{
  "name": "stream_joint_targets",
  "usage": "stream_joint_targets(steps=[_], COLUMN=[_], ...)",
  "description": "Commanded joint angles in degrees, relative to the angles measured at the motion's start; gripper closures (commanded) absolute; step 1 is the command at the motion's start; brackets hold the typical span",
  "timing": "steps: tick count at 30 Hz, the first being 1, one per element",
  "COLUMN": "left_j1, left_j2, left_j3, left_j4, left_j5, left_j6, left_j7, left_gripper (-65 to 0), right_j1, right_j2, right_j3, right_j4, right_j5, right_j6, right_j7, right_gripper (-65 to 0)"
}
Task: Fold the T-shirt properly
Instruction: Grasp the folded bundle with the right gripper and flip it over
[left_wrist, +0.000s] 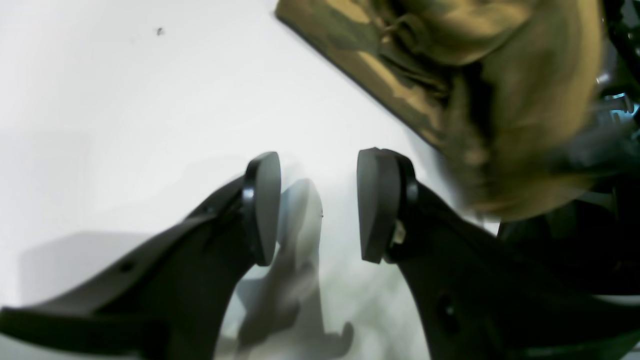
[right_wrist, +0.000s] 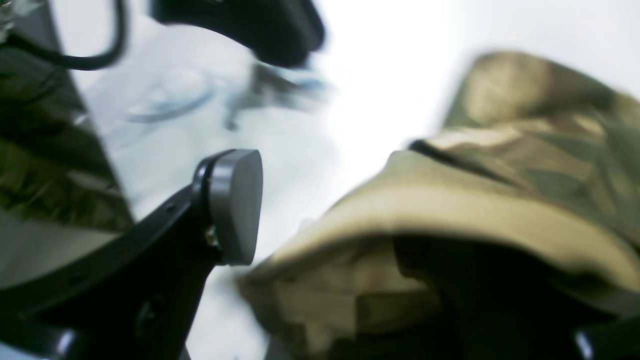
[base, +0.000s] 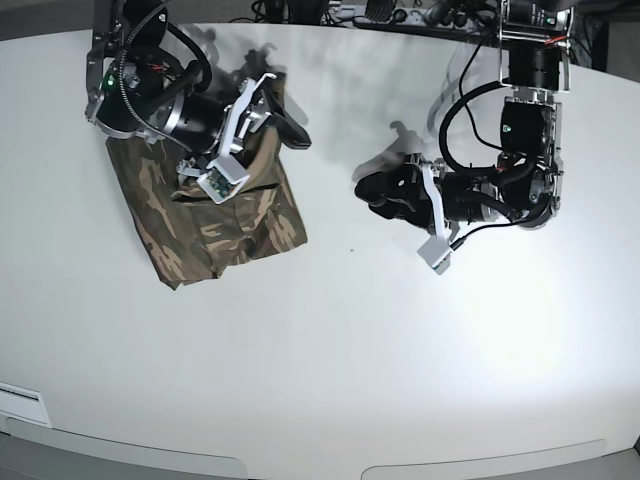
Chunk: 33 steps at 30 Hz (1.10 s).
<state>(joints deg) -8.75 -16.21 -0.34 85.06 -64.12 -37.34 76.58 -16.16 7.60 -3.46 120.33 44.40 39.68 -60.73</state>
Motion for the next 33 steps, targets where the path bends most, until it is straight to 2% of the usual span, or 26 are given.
stream_joint_targets(steps=[1,4,15,17,19,23,26,28,30,33], left_j1=[-1.11,-1.11,-1.11,-1.14,-1.29,-2.34,-3.08,-3.17,-3.17,-3.17], left_j2=[-0.15,-0.15,-0.15,-0.15,-0.20,-1.36,-3.39,-4.61,-5.62,-6.21], left_j3=[-0.22,-0.22,-0.22,-0.22,-0.22,-0.48,-1.95,-3.58,-5.18,-7.08], left_j4=[0.85,0.85,0.85,0.85,0.85,0.87,0.87,0.87,0.87,0.87], left_j5=[-1.53,-1.25,-1.09,-0.85,-0.76,0.22,0.17,0.17,0.11,-0.04], left_j6=[-0.42,-0.42,-0.44,-0.44,-0.48,-0.63,-0.63,-0.63,-0.61,-0.57], left_j7=[-0.22,-0.22,-0.22,-0.20,-0.17,-0.17,-0.20,-0.20,-0.20,-0.17], left_gripper=[-27.3,-27.3,-27.3,-27.3,-27.3,-26.3,-21.9,-19.1,-19.2,-19.2], right_j1=[1.49,3.74,5.60,5.97,6.73,8.26,8.09,8.11,8.04,8.09], right_j2=[0.07,0.04,0.07,0.07,0.07,0.07,0.37,1.29,2.56,5.31], right_j3=[-1.40,-5.55,-13.64,-14.21,-14.12,-13.25,-11.67,-11.37,-11.10,-11.10], right_j4=[0.90,0.90,0.87,0.87,0.90,0.98,1.60,2.62,3.50,3.41], right_j5=[0.81,-2.95,-2.93,-2.95,-2.93,-3.10,-2.14,-0.92,-0.94,-3.41], right_j6=[0.32,0.32,0.32,0.32,0.32,0.32,0.32,0.32,0.32,0.32], right_j7=[1.40,1.62,1.64,1.60,1.60,1.57,0.79,-2.56,-6.12,-5.99], right_gripper=[-40.7,-40.7,-39.8,-36.4,-29.1,0.0,0.0,0.0,0.0,0.0])
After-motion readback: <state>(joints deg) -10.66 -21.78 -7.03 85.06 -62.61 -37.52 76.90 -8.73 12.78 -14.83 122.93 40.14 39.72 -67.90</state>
